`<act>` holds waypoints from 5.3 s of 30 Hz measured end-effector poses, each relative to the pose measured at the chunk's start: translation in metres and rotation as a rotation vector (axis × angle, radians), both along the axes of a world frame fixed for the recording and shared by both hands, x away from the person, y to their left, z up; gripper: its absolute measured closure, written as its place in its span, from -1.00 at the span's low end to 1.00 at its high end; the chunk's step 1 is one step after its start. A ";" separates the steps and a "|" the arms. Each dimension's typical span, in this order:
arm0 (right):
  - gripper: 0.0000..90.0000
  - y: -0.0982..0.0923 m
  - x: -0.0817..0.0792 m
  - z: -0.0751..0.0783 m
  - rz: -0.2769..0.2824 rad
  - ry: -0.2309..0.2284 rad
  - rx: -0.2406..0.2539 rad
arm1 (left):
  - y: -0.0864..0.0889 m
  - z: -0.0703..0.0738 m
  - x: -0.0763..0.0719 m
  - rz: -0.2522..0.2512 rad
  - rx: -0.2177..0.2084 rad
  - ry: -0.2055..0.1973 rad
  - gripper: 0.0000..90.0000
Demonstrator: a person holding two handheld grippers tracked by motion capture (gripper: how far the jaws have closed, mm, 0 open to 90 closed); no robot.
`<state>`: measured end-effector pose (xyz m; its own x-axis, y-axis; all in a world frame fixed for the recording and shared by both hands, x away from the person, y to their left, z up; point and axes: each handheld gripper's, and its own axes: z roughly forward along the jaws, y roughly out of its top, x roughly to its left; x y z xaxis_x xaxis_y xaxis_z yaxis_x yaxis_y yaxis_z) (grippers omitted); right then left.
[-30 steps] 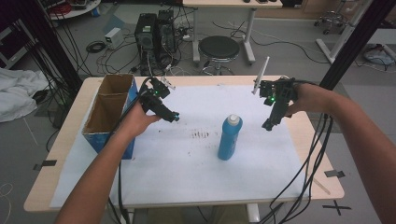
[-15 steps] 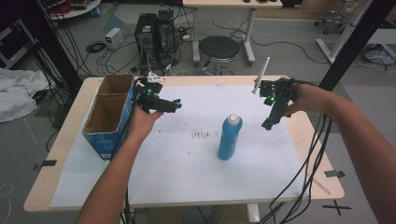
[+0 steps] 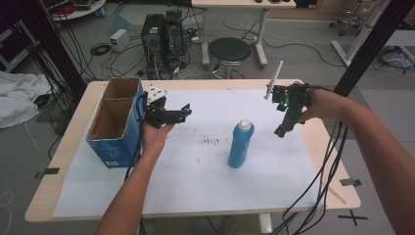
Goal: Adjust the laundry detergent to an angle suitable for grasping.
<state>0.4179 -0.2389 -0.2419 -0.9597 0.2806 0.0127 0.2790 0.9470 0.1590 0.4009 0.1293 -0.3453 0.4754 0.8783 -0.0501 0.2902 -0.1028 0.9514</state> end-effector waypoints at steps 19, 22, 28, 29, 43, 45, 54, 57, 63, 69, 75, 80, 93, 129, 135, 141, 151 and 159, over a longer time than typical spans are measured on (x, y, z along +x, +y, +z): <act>-0.95 -0.002 0.000 -0.005 0.013 0.012 -0.006 | -0.031 -0.021 -0.055 0.024 -0.060 -0.055 -0.95; -0.95 -0.003 -0.001 -0.005 0.009 0.011 -0.007 | -0.043 -0.023 -0.065 0.014 -0.044 -0.077 -0.95; -0.95 -0.003 -0.001 -0.004 0.009 0.008 -0.006 | -0.059 -0.027 -0.079 0.014 -0.047 -0.074 -0.95; -0.95 -0.003 -0.002 -0.004 0.010 0.007 -0.004 | -0.060 -0.027 -0.081 0.015 -0.047 -0.078 -0.95; -0.95 -0.006 -0.005 -0.004 0.013 0.000 0.000 | -0.091 -0.036 -0.110 -0.009 -0.051 -0.085 -0.95; -0.95 -0.006 -0.006 -0.003 0.009 0.003 -0.005 | -0.096 -0.037 -0.112 -0.014 -0.054 -0.086 -0.95; -0.95 -0.007 -0.006 -0.003 0.011 -0.001 -0.002 | -0.110 -0.046 -0.119 -0.045 -0.048 -0.072 -0.95; -0.95 -0.007 -0.007 -0.003 0.006 -0.001 -0.004 | -0.118 -0.052 -0.122 -0.060 -0.047 -0.060 -0.95; -0.95 -0.008 -0.008 -0.003 0.007 0.001 -0.010 | -0.133 -0.056 -0.125 -0.093 -0.043 -0.056 -0.95; -0.95 -0.008 -0.009 -0.004 0.010 -0.001 -0.007 | -0.144 -0.061 -0.125 -0.106 -0.058 -0.043 -0.95; -0.95 -0.009 -0.009 -0.005 0.011 -0.002 -0.008 | -0.153 -0.064 -0.121 -0.115 -0.054 -0.034 -0.95; -0.95 -0.011 -0.009 -0.004 0.011 -0.003 -0.002 | -0.160 -0.065 -0.117 -0.125 -0.057 -0.029 -0.95; -0.95 -0.013 -0.008 -0.005 0.008 0.003 -0.001 | -0.170 -0.068 -0.098 -0.104 -0.045 -0.014 -0.95; -0.95 -0.015 -0.006 -0.007 0.004 0.006 0.005 | -0.182 -0.074 -0.082 -0.115 -0.080 -0.013 -0.64; -0.95 -0.016 -0.006 -0.007 0.000 0.007 0.006 | -0.184 -0.074 -0.085 -0.109 -0.068 -0.025 -0.57; -0.95 -0.016 -0.006 -0.008 0.003 0.007 0.009 | -0.185 -0.073 -0.085 -0.096 -0.055 -0.027 -0.47; -0.95 -0.017 -0.006 -0.009 -0.002 0.008 0.008 | -0.187 -0.073 -0.086 -0.098 -0.046 -0.041 -0.30; -0.95 -0.018 -0.006 -0.011 -0.006 0.013 0.008 | -0.188 -0.073 -0.087 -0.101 -0.027 -0.054 -0.10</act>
